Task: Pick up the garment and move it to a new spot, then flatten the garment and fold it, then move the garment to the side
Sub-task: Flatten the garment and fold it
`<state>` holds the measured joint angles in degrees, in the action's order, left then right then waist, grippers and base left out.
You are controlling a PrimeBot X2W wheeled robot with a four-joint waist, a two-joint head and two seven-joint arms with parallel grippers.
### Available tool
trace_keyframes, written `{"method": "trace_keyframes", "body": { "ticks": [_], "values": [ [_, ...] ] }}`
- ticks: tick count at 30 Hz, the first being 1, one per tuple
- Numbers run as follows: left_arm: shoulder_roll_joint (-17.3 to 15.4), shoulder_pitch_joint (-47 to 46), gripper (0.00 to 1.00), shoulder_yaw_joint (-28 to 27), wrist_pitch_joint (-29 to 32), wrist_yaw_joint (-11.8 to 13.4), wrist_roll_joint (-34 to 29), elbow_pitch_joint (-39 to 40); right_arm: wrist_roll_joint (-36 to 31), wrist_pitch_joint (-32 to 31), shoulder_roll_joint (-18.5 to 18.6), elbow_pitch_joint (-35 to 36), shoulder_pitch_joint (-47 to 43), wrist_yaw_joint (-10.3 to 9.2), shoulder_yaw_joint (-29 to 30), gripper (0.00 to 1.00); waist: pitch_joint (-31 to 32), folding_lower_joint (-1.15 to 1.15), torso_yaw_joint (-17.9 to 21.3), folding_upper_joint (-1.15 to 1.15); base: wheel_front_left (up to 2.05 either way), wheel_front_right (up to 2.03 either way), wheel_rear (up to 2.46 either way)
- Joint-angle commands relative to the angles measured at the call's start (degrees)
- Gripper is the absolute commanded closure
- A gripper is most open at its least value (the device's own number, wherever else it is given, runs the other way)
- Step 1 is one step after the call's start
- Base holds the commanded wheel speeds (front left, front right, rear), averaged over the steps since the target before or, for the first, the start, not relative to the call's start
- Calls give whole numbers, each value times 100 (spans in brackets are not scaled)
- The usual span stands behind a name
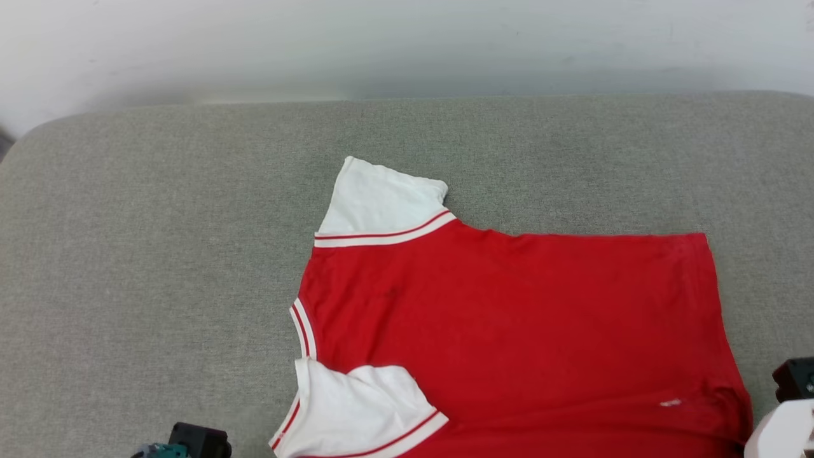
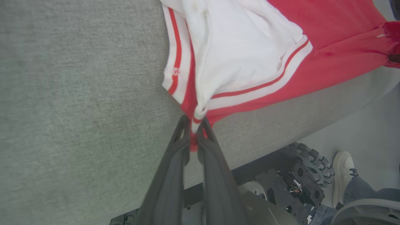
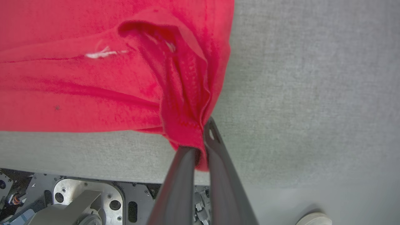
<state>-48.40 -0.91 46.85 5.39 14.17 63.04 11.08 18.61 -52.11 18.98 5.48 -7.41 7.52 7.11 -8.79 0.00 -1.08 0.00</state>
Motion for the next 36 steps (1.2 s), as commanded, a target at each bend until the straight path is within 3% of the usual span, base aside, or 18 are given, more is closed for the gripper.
{"method": "trace_keyframes", "body": {
  "ticks": [1, 8, 9, 10, 11, 17, 25, 28, 31, 36],
  "values": [
    [18, 74, 100, 28, 29, 7, 18, -50, -101, -22, 79, 13, -141, -6, 71, 100, 3, 0, 0, 0, 0, 0, 0],
    [231, 5, 100, 169, 87, -139, 49, -448, -194, 74, -131, -221, -340, -7, 90, 100, 16, 0, 52, 0, 0, 0, 0],
    [259, -21, 89, 188, 74, -160, 20, -516, -200, 128, -167, -258, -326, -7, 86, 100, 25, 0, 63, 0, 0, 0, 0],
    [267, -51, 47, 224, 72, -219, -37, -563, -214, 175, -184, -279, -295, -6, 72, 60, 40, 0, 78, 0, 0, 0, 0],
    [274, -68, 0, 274, 85, -287, -84, -606, -216, 236, -221, -314, -258, -6, 92, 0, 51, 0, 89, 0, 0, 0, 0],
    [373, -175, 0, 199, -273, -481, -230, -796, -143, 508, -269, -288, -38, -5, 20, 0, 199, 0, 166, 0, 0, 0, 0],
    [663, -441, 0, -290, -1765, -462, -856, -884, 232, 1588, -266, 192, 335, -5, -89, 0, 379, 0, 279, 0, 0, 0, 0],
    [785, -454, 0, -471, -1955, -461, -994, -854, 308, 1994, -289, 316, 406, -4, -142, 0, 400, 0, 295, 0, 0, 0, 0],
    [1003, -491, 0, -888, -2054, -476, -1377, -766, 350, 2743, -369, 469, 538, -4, -182, 0, 407, 0, 310, 0, 0, 0, 0],
    [1667, -192, 0, -2099, -2061, -538, -2350, -362, 373, 3882, -494, 513, 647, -4, -348, 0, 396, 0, 393, 0, 0, 0, 0]
  ]
}}
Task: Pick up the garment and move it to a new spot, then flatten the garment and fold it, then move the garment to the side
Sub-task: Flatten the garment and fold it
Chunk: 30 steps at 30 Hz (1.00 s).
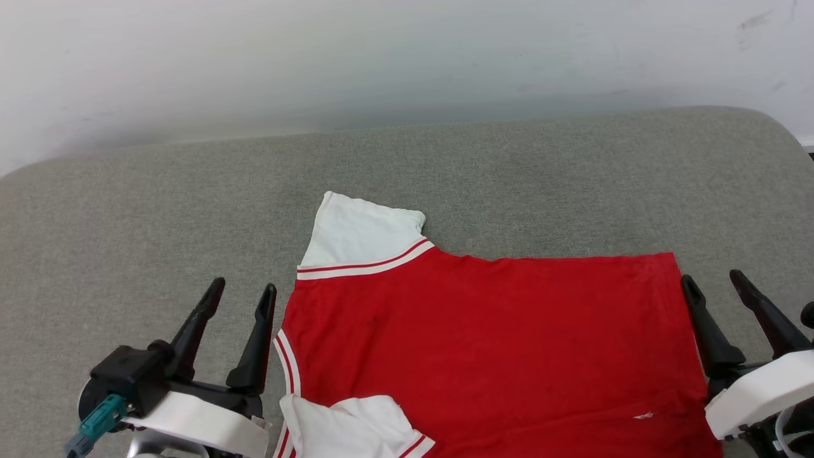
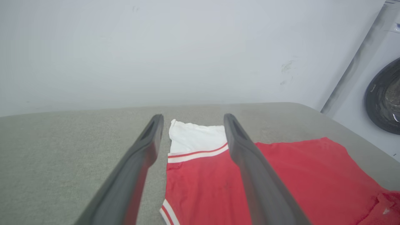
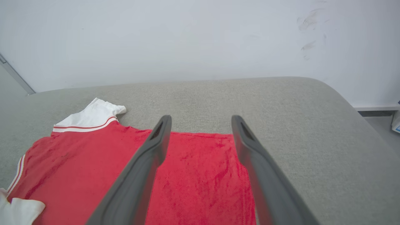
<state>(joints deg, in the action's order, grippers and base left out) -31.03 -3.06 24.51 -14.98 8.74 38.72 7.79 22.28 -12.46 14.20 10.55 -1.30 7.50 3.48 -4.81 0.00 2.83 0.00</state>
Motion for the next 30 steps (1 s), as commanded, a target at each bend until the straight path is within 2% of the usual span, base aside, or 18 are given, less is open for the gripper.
{"method": "trace_keyframes", "body": {
  "ticks": [1, 5, 8, 11, 14, 20, 27, 30],
  "values": [
    [80, 88, 0, -89, -24, -27, -89, 61, -10, 97, -45, -23, 49, -2, -15, 0, -3, 0, 24, 0, 0, 0, 0],
    [627, 311, 0, -841, -25, -380, -584, 241, -55, 709, -128, -141, 96, -2, -203, 0, -41, 0, 123, 0, 0, 0, 0],
    [875, 360, 0, -1224, -19, -709, -861, 185, -115, 1011, -161, -236, 174, -2, -399, 0, -146, 0, 231, 0, 0, 0, 0],
    [1027, 155, 0, -1466, -20, -1012, -1057, 60, -183, 1223, -167, -339, 279, -2, -534, 0, -304, 0, 343, 0, 0, 0, 0],
    [1009, -172, 0, -1479, -20, -1245, -1149, -200, -258, 1438, -252, -361, 378, -2, -460, 0, -522, 0, 427, 0, 0, 0, 0],
    [405, -1408, 0, -1311, 488, -1496, -1269, -607, -491, 1729, -441, -258, 564, -2, -518, 0, -1031, 0, 719, 0, 0, 0, 0],
    [-477, -3048, 0, -787, 2017, -1613, -796, -950, -620, 1947, -686, -335, 862, -2, -753, 0, -1601, 0, 1120, 0, 0, 0, 0],
    [-976, -3725, 0, -232, 2772, -1617, -486, -1093, -648, 2006, -756, -381, 980, -2, -850, 0, -1848, 0, 1298, 0, 0, 0, 0]
  ]
}}
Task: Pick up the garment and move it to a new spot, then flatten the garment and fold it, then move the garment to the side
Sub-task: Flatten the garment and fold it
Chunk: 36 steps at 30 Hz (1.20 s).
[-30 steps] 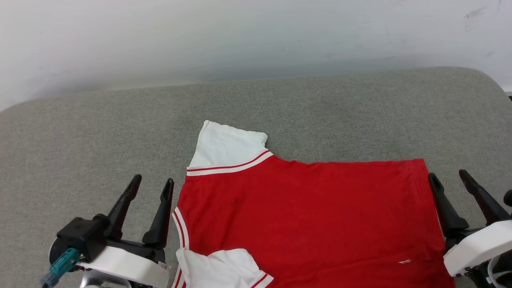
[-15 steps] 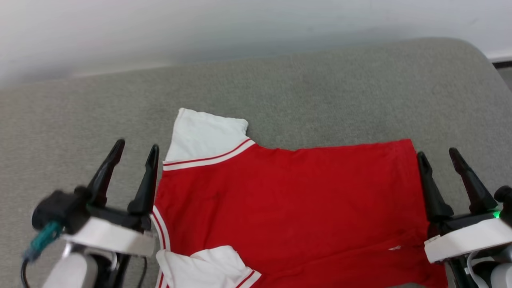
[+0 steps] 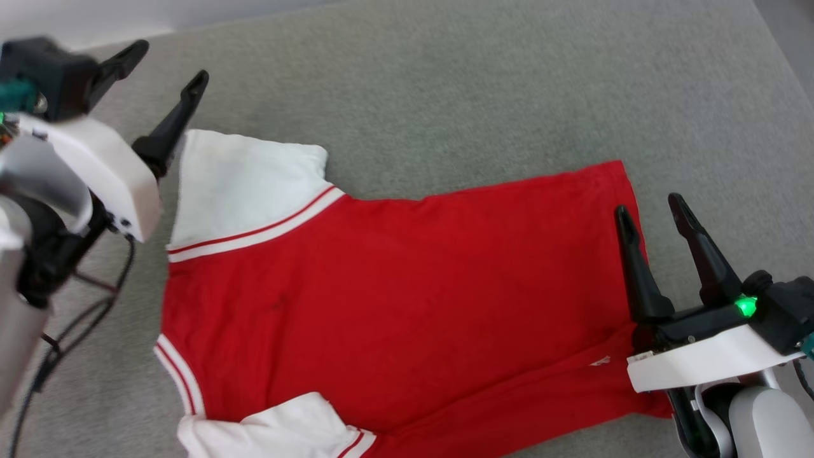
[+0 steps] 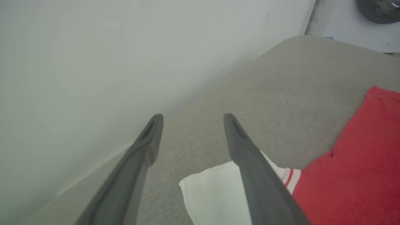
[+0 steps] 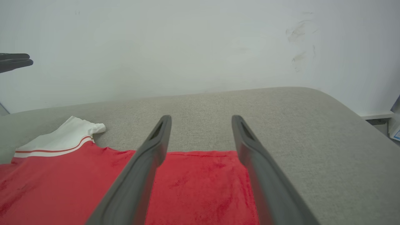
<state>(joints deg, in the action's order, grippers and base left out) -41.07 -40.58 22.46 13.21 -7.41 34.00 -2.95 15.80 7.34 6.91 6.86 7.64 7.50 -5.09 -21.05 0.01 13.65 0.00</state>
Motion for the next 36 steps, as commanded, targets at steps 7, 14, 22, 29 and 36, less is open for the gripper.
{"method": "trace_keyframes", "body": {
  "ticks": [7, 14, 22, 29, 36],
  "values": [
    [-755, -1220, 0, 848, 2117, 1, 1209, -532, 39, 113, -103, -74, 250, -2, -73, 0, -629, -1, 589, 0, 0, 0, 0],
    [-1138, -1711, 0, 1018, 3687, 69, 1836, -1083, 10, 184, -172, -234, 344, -2, -281, 0, -930, -1, 874, 0, 0, 0, 0],
    [-1195, -1526, 0, 1172, 4390, 361, 2026, -1284, 42, 238, -234, -347, 416, -2, -355, 0, -1156, -1, 1018, 0, 0, 0, 0],
    [-1108, -1229, 100, 1220, 4617, 478, 2294, -1192, -12, 235, -235, -379, 423, -2, -308, 0, -1136, -1, 945, 0, 0, 0, 0],
    [-834, -1318, 100, 976, 3593, 276, 2236, -1060, -113, 68, -39, -326, 481, -2, -210, 0, -852, -1, 675, 0, 0, 0, 0]
  ]
}}
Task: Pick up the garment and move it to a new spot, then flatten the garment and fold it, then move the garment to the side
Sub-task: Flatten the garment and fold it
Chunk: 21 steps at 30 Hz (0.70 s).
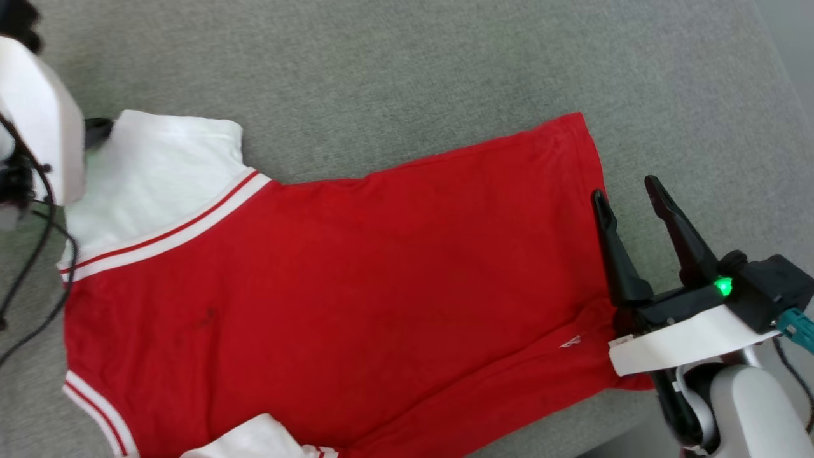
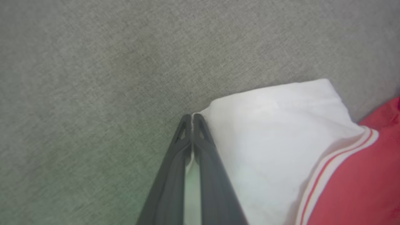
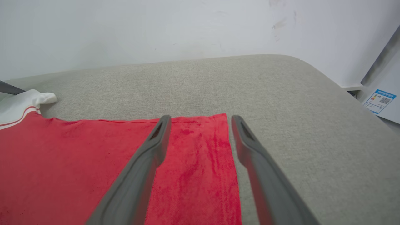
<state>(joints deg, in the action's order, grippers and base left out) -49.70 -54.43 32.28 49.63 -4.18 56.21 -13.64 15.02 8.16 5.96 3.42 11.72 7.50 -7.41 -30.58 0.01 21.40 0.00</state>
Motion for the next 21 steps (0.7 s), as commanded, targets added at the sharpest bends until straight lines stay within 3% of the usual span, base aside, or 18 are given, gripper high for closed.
{"method": "trace_keyframes", "body": {
  "ticks": [1, 4, 10, 14, 18, 21],
  "values": [
    [71, 51, 100, -37, -220, -87, 3, 43, -51, -62, 111, 35, 82, -2, 35, 0, 155, -1, -160, 0, 0, 0, 0],
    [165, 41, 100, -45, -563, -152, -74, 128, -76, -186, 258, 80, 116, -2, 79, 0, 267, -1, -283, 0, 0, 0, 0],
    [423, 106, 100, -43, -1391, -278, -102, 589, -82, -946, 914, 262, 270, -2, 129, 0, 604, -1, -718, 0, 0, 0, 0],
    [403, 188, 100, 130, -1669, -316, -236, 1082, 80, -1961, 1429, 327, 463, -2, 21, 0, 733, -1, -984, 0, 0, 0, 0],
    [260, 304, 100, 390, -1752, -321, -377, 1714, 332, -3178, 2192, 297, 808, -3, -319, 0, 749, -1, -1221, 0, 0, 0, 0],
    [158, 394, 100, 503, -1803, -323, -459, 2189, 606, -4049, 2511, 146, 1097, -2, -423, 0, 711, -1, -1384, 0, 0, 0, 0]
  ]
}}
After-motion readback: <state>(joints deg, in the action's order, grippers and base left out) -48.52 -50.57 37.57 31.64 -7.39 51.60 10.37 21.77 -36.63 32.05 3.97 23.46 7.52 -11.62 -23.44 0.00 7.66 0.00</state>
